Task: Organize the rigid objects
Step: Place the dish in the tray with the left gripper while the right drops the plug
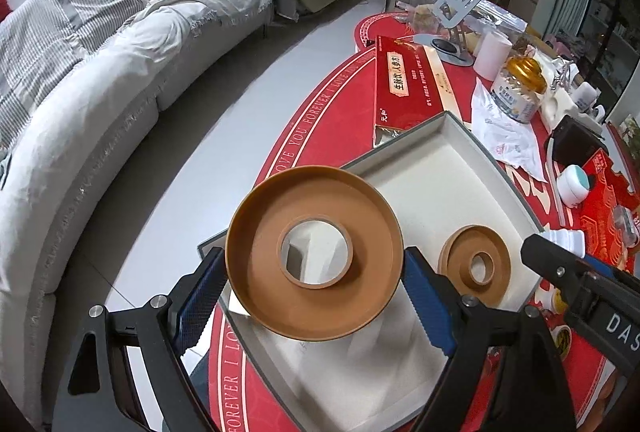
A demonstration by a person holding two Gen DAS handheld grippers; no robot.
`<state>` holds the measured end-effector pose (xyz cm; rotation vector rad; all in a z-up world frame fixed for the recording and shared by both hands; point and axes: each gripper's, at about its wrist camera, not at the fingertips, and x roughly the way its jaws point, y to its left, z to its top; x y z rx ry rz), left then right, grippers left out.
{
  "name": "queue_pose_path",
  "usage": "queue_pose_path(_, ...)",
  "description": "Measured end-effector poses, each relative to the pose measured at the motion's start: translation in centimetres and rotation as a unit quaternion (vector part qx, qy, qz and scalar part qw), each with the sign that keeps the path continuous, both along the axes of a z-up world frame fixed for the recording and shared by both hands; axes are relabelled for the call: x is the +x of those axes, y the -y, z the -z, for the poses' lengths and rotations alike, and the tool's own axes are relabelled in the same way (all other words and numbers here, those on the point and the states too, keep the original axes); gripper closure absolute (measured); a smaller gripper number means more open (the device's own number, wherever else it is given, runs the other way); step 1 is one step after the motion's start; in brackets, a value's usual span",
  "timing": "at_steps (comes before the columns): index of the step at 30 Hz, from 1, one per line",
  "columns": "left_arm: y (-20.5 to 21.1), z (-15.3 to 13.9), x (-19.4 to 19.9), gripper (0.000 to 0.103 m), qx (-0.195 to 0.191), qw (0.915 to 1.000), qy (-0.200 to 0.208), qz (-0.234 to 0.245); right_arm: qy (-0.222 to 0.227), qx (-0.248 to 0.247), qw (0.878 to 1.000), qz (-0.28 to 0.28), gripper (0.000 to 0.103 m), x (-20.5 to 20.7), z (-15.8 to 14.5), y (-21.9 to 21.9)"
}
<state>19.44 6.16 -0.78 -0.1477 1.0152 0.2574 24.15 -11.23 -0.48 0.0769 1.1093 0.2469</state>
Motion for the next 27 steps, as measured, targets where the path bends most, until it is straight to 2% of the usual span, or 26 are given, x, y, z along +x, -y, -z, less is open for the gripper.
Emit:
queue_pose_path(18, 0.8, 3.5, 2.9, 0.013, 0.014, 0.9995, -0.029, 0.005, -0.031, -0.013, 0.999, 0.007, 0.044, 3.1, 3.5, -1.1)
queue_pose_path(21, 0.6, 4.3, 3.3, 0.012, 0.002, 0.9989, -0.046, 0.001, -0.037, -0.016, 0.999, 0.010, 0.044, 3.4, 4.0, -0.9)
queue_pose_path(22, 0.5, 4.5, 3.4, 0.011, -0.005, 0.9987, -0.051, 0.001, -0.041, -0.014, 0.999, 0.011, 0.039, 3.5, 4.2, -0.8)
queue_pose_path(23, 0.3, 4.6, 3.5, 0.009, -0.013, 0.9985, -0.053, 0.001, -0.045, -0.010, 0.999, 0.010, 0.019, 3.5, 4.3, -0.7)
queue_pose_path(24, 0.3, 4.6, 3.5, 0.006, -0.013, 0.9986, -0.052, 0.000, -0.045, -0.005, 0.999, 0.012, 0.012, 3.6, 4.2, -0.5)
queue_pose_path(25, 0.2, 4.4, 3.4, 0.002, -0.005, 0.9988, -0.049, -0.006, -0.037, -0.004, 0.999, 0.016, 0.010, 3.4, 4.0, -0.3)
queue_pose_path(27, 0.2, 3.8, 3.1, 0.000, 0.001, 0.9991, -0.042, -0.011, -0.021, -0.002, 1.000, 0.017, 0.010, 3.1, 3.3, 0.0)
